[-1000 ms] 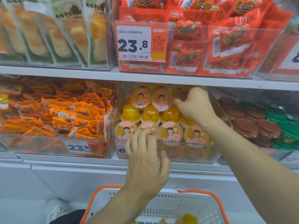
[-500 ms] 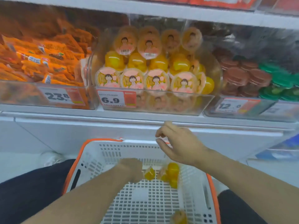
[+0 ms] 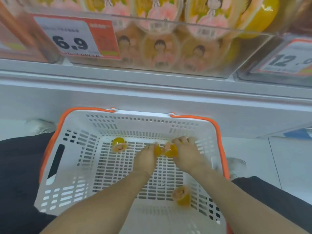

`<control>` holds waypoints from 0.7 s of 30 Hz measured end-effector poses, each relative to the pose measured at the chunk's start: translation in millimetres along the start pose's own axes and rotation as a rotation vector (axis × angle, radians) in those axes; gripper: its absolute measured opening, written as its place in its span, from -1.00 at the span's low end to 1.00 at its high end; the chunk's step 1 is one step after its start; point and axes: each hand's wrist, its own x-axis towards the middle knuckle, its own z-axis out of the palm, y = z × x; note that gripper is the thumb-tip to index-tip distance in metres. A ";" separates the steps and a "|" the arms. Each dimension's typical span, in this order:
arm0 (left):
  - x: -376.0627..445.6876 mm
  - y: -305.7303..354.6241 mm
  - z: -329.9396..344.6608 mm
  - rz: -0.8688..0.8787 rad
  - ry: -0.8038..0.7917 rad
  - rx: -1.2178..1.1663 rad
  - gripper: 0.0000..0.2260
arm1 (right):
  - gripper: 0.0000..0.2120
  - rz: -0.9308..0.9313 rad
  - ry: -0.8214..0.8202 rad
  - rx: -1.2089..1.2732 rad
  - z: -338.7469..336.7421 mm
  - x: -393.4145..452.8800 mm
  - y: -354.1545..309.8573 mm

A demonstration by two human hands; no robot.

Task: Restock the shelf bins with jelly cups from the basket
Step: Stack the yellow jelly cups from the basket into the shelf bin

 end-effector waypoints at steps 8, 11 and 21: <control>-13.3 -24.2 8.8 -0.076 0.157 -0.529 -0.85 | -0.39 0.099 -0.013 -0.179 30.9 27.9 -15.4; -14.9 -34.8 -0.9 -0.214 0.020 -0.691 -0.86 | -0.59 0.154 -0.064 -0.245 34.8 30.5 -32.9; -48.2 -36.2 -73.4 -0.616 -0.425 -1.805 -0.74 | -0.92 0.460 -0.205 0.683 42.0 -0.4 -69.3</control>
